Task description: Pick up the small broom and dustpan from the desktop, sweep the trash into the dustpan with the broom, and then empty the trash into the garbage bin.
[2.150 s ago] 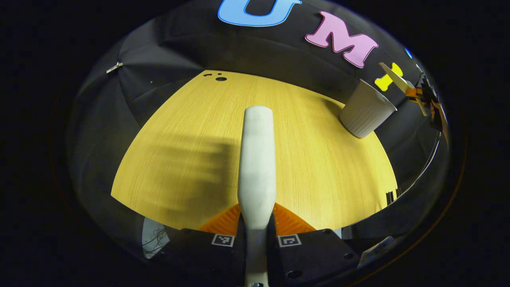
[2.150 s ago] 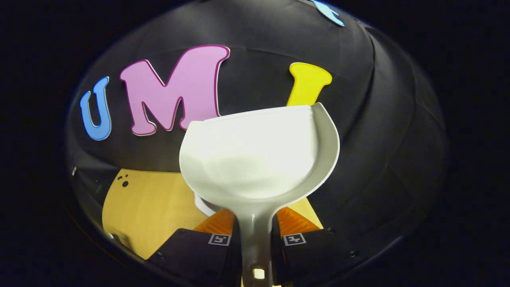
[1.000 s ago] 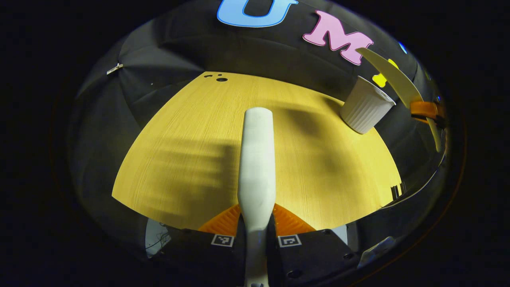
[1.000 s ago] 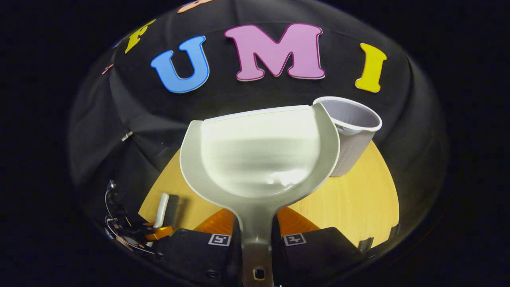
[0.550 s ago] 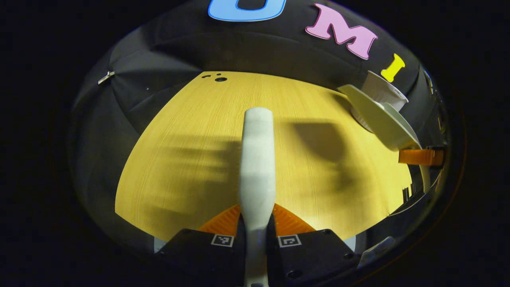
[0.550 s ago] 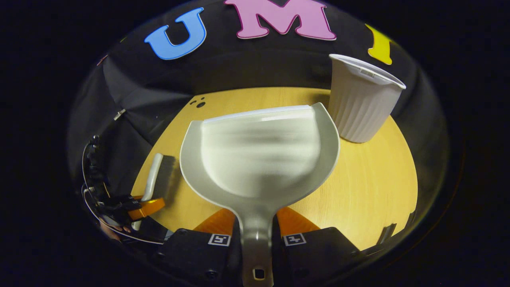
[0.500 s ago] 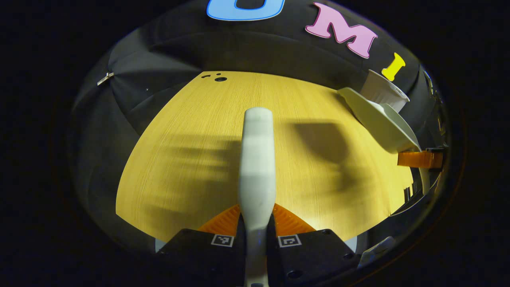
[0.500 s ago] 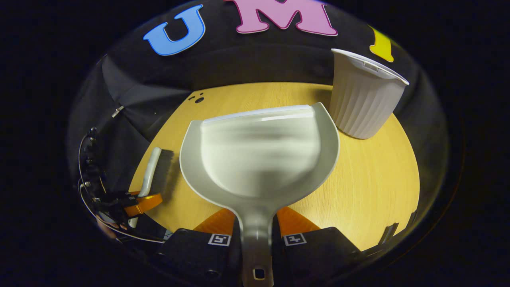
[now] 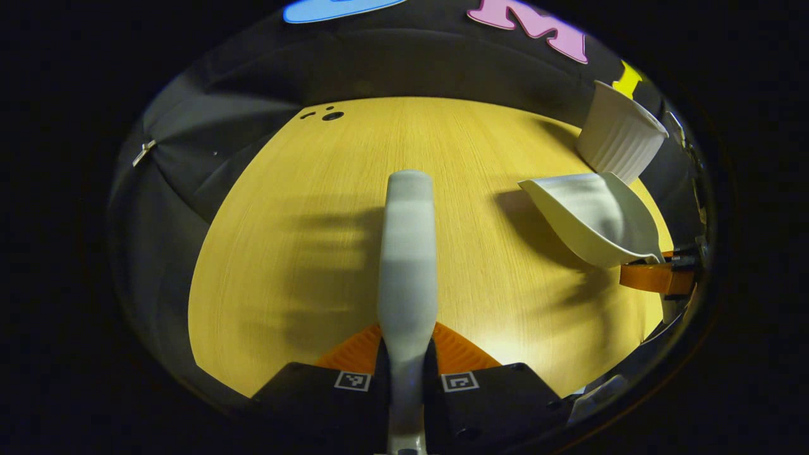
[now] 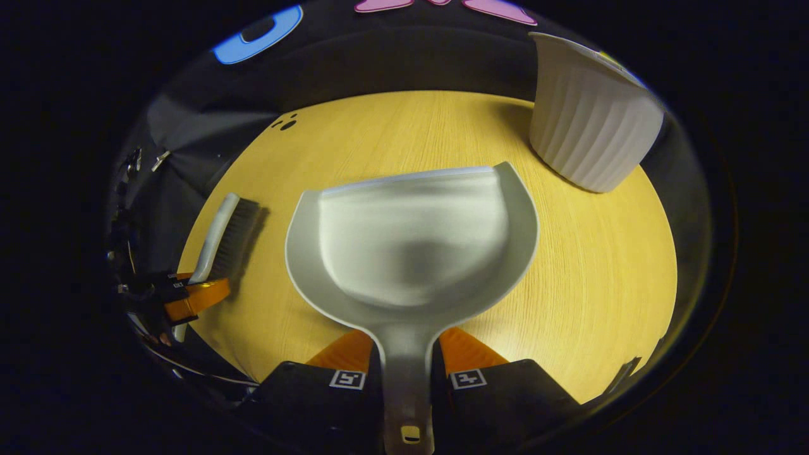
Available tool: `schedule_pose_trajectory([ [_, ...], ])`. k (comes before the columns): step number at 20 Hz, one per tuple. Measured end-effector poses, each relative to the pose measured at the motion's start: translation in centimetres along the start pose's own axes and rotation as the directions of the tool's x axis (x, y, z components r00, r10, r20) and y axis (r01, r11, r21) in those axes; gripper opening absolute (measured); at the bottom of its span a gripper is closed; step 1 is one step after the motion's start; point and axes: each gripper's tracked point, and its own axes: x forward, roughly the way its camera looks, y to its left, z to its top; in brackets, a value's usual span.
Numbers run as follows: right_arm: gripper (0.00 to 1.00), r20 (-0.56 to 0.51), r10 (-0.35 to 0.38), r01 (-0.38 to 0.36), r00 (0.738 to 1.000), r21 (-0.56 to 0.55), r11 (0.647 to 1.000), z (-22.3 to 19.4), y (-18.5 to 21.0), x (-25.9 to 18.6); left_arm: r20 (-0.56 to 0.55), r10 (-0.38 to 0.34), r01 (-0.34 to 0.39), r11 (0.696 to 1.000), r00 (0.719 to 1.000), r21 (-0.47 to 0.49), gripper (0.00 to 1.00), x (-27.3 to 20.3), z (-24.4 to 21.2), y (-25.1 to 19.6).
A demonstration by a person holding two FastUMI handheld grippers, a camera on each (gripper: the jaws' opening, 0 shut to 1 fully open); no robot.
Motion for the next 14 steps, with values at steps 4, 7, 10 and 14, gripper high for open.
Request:
schedule_pose_trajectory([
  [4,0.31,-0.067,-0.001,0.006,0.998,0.077,0.997,-1.6,-0.3,1.4,-0.035,0.016,-0.015,1.000,0.999,0.027,0.27,-0.5,1.3,-1.3],
  [7,0.35,-0.062,-0.004,0.007,0.998,0.059,0.998,-1.8,-0.4,1.4,-0.058,0.029,-0.028,0.999,0.998,0.027,0.29,-0.1,1.5,-0.8],
  [10,0.36,-0.073,-0.006,0.010,0.997,0.046,0.999,-2.1,-0.6,1.5,-0.077,0.037,-0.034,0.999,0.996,0.041,0.26,0.3,1.3,-1.1],
  [14,0.38,-0.085,0.005,-0.001,0.996,0.049,0.999,-2.4,-0.4,1.4,-0.071,0.036,-0.034,0.999,0.997,0.037,0.35,-0.1,1.4,-1.4],
])
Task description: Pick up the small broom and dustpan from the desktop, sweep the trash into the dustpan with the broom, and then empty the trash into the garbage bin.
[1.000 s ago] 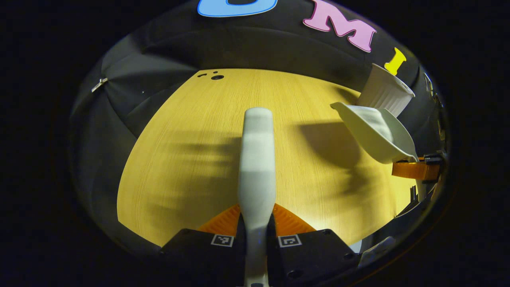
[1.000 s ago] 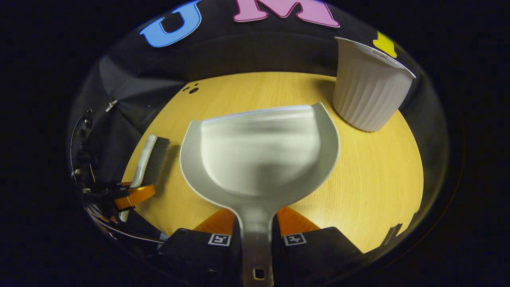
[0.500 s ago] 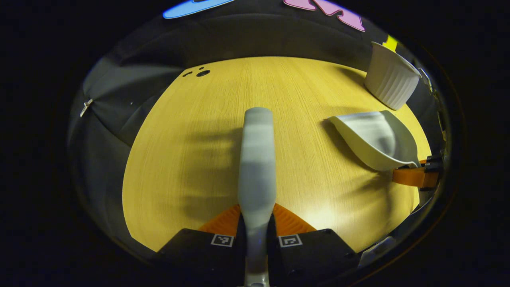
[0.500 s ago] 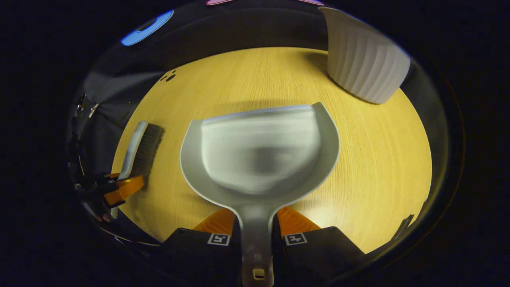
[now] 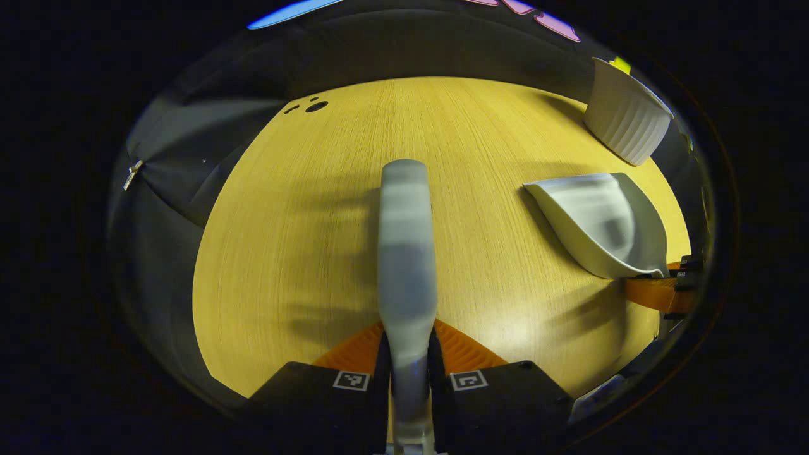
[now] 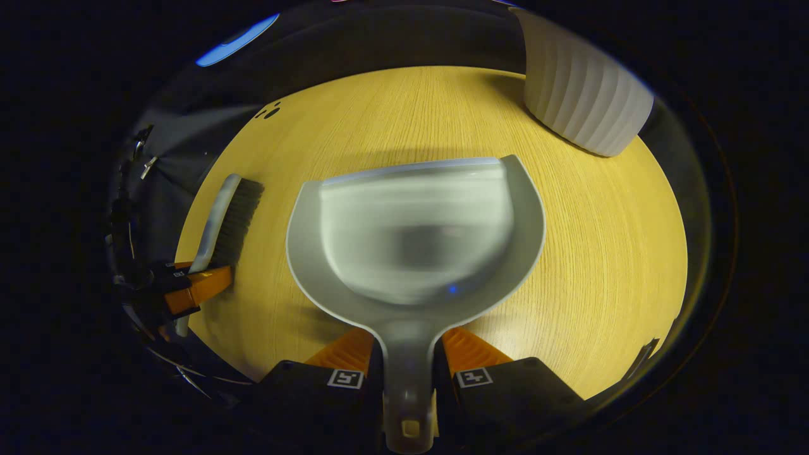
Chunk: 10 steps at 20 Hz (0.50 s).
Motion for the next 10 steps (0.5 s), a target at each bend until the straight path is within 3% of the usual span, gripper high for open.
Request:
schedule_pose_trajectory([
  [2,0.40,0.012,0.012,-0.012,1.000,0.013,1.000,0.0,0.2,0.0,0.023,-0.016,0.016,1.000,1.000,-0.001,0.40,-0.6,0.0,-0.3],
  [4,0.53,0.030,0.026,-0.027,0.999,0.025,0.999,0.4,0.6,-0.9,0.051,-0.035,0.035,0.999,0.998,-0.003,0.70,-1.7,0.0,-0.5],
  [5,0.63,0.042,0.030,-0.031,0.999,0.030,0.999,0.4,0.8,-1.4,0.070,-0.042,0.043,0.999,0.997,-0.006,0.85,-2.7,0.1,-0.6],
  [6,0.89,0.057,0.031,-0.033,0.998,0.035,0.999,0.6,0.9,-1.9,0.091,-0.046,0.047,0.999,0.995,-0.006,1.00,-3.3,0.2,-0.6],
  [8,1.00,0.101,0.027,-0.031,0.994,0.037,0.999,1.3,1.3,-3.5,0.159,-0.064,0.067,0.998,0.985,-0.009,0.98,-5.9,1.0,-1.1],
  [10,0.99,0.177,-0.002,0.001,0.984,0.008,1.000,2.1,0.9,-6.0,0.241,-0.089,0.096,0.995,0.967,-0.015,0.98,-8.8,1.9,-1.7],
])
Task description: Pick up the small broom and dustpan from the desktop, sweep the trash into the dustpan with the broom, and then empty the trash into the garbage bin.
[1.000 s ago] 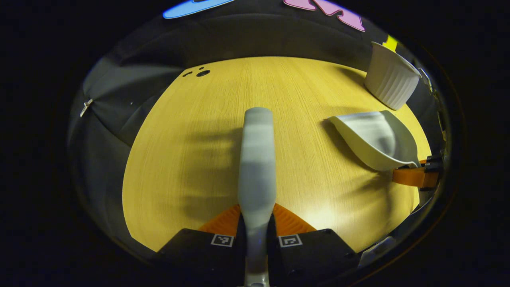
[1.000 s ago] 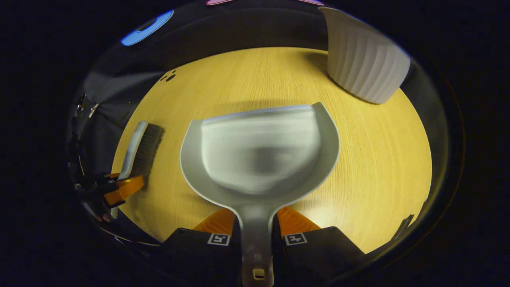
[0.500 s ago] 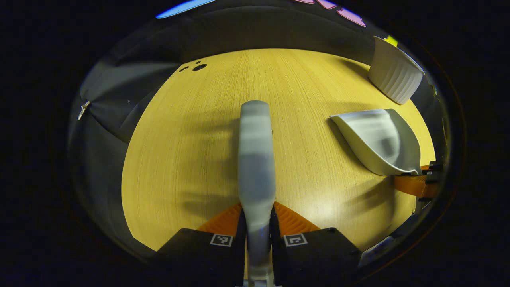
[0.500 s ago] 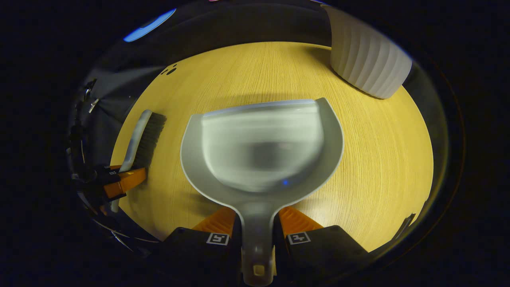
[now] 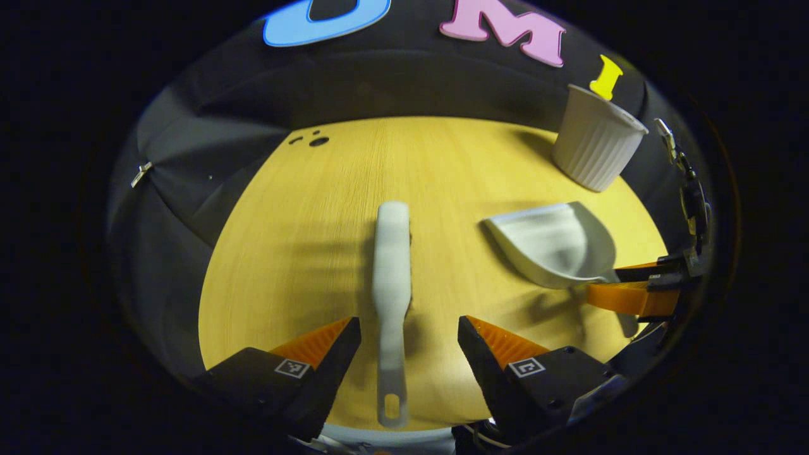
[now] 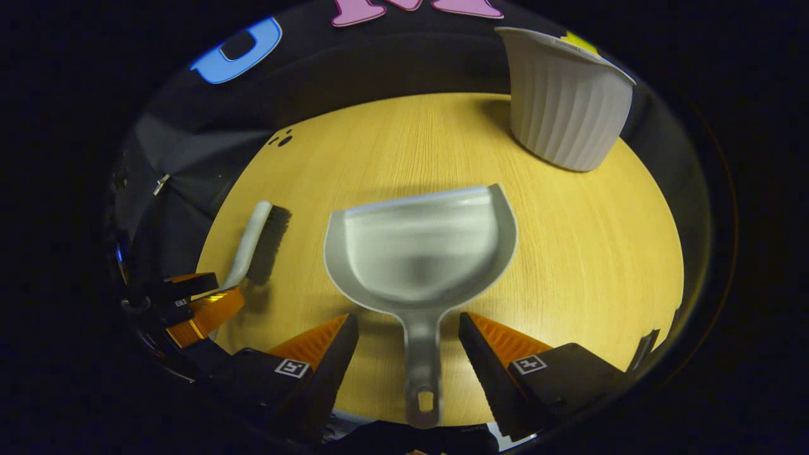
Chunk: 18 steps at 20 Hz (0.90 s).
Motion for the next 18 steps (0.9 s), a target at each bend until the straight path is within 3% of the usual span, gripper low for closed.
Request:
schedule_pose_trajectory([
  [3,0.99,0.163,-0.005,0.016,0.987,-0.065,0.998,3.0,0.8,-3.9,0.142,0.000,0.007,0.999,0.990,-0.044,0.98,-4.5,2.4,-0.7],
  [7,0.99,0.396,0.042,0.004,0.917,-0.114,0.994,7.2,3.2,-10.6,0.336,0.022,0.022,0.992,0.941,-0.124,0.98,-11.3,5.0,-0.9],
  [10,0.99,0.486,0.085,-0.009,0.870,-0.155,0.988,7.5,4.6,-14.9,0.481,0.087,-0.048,0.994,0.873,-0.094,0.95,-17.4,6.5,0.0],
  [13,0.99,0.558,0.111,-0.030,0.822,-0.153,0.988,7.1,5.9,-18.8,0.568,0.194,-0.188,0.980,0.800,-0.070,0.95,-22.4,5.5,0.8],
  [14,0.99,0.558,0.121,-0.040,0.821,-0.155,0.987,6.7,6.2,-19.5,0.577,0.241,-0.248,0.966,0.780,-0.069,0.95,-23.5,4.5,1.1],
  [15,0.99,0.548,0.122,-0.043,0.828,-0.154,0.987,5.6,6.3,-19.9,0.594,0.243,-0.261,0.964,0.767,-0.058,0.95,-24.5,3.7,0.4],
  [18,0.99,0.533,0.099,-0.043,0.840,-0.117,0.992,3.6,6.0,-20.0,0.583,0.198,-0.183,0.979,0.788,-0.085,0.95,-25.5,0.8,-2.4],
])
